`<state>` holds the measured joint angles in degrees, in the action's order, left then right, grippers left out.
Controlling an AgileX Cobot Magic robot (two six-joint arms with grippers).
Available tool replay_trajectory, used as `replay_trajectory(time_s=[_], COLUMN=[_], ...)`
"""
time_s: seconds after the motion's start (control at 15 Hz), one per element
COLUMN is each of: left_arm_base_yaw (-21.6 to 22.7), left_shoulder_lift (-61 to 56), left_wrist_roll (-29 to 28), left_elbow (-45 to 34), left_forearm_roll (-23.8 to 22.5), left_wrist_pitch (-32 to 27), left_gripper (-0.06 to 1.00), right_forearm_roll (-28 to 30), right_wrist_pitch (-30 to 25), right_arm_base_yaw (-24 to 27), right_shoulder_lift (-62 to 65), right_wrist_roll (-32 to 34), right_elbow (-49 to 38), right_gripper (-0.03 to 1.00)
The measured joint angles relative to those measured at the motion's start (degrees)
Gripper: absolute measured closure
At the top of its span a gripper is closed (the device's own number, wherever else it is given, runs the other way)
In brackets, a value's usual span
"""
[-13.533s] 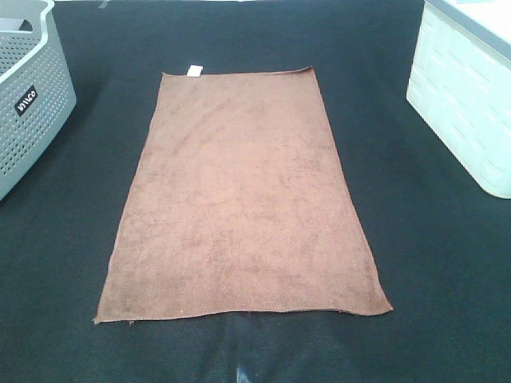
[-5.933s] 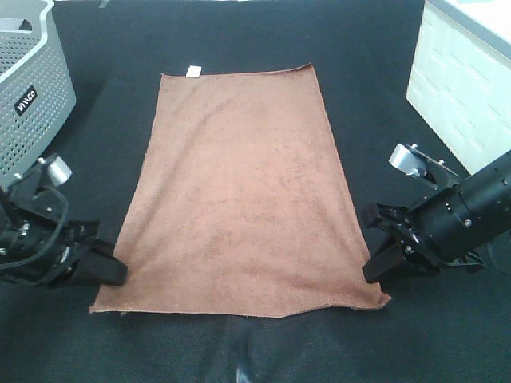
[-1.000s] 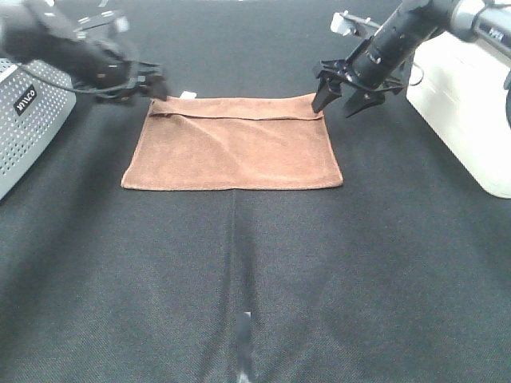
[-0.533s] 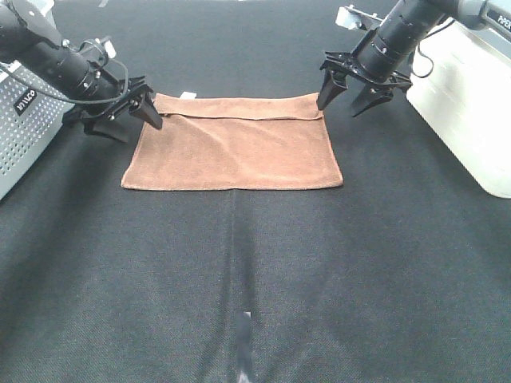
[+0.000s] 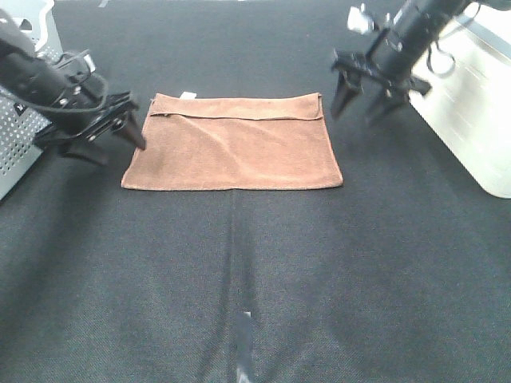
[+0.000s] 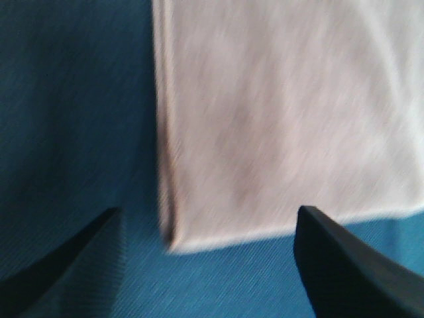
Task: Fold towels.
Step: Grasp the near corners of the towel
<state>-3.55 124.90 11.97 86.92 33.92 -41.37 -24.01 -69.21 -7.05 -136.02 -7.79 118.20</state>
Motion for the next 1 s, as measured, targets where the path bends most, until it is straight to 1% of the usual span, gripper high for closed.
replay_trajectory(time_s=[0.13,0.2,0.33,0.53,0.67,0.73,0.8,0.87,1.0], left_arm_base_yaw=[0.0,0.0,0.0,0.0,0.0,0.0,-0.2,-0.2,-1.9], left_shoulder_lift=[-0.1,-0.1,-0.1,1.3,3.6,4.2,4.5,4.5,4.8], left_wrist_roll=[0.5,0.5,0.5,0.5,0.6,1.2,1.7,1.7,2.0], left_elbow=[-1.1,-1.2,-1.2,-1.2,-1.2,-1.2,-1.2,-1.2,-1.2], left_forearm_roll=[-0.6,-0.7,-0.7,0.5,3.8,5.8,6.8,6.8,7.4], left_wrist_pitch=[-0.3,-0.3,-0.3,0.0,0.5,1.4,2.7,2.7,5.9], left_gripper=[0.27,0.27,0.27,0.27,0.27,0.27,0.27,0.27,0.27], right_forearm_roll=[-2.6,-3.7,-4.1,-4.2,-4.2,-4.4,-4.6,-4.6,-6.3], right_wrist_pitch=[3.0,4.9,8.0,11.1,12.5,14.2,14.4,14.4,13.8], right_arm_base_yaw=[0.0,0.0,0.0,0.0,0.0,0.0,0.0,0.0,0.0], right_shoulder_lift=[2.5,2.9,2.9,2.9,2.9,2.9,2.8,2.8,0.5], right_wrist_roll=[-1.7,-2.5,-3.8,-5.8,-6.0,-6.6,-7.0,-7.0,-8.0], right_elbow=[-8.7,-11.6,-14.7,-15.1,-15.1,-15.1,-15.1,-15.1,-14.7], right_gripper=[0.36,0.36,0.36,0.36,0.36,0.36,0.36,0.36,0.36])
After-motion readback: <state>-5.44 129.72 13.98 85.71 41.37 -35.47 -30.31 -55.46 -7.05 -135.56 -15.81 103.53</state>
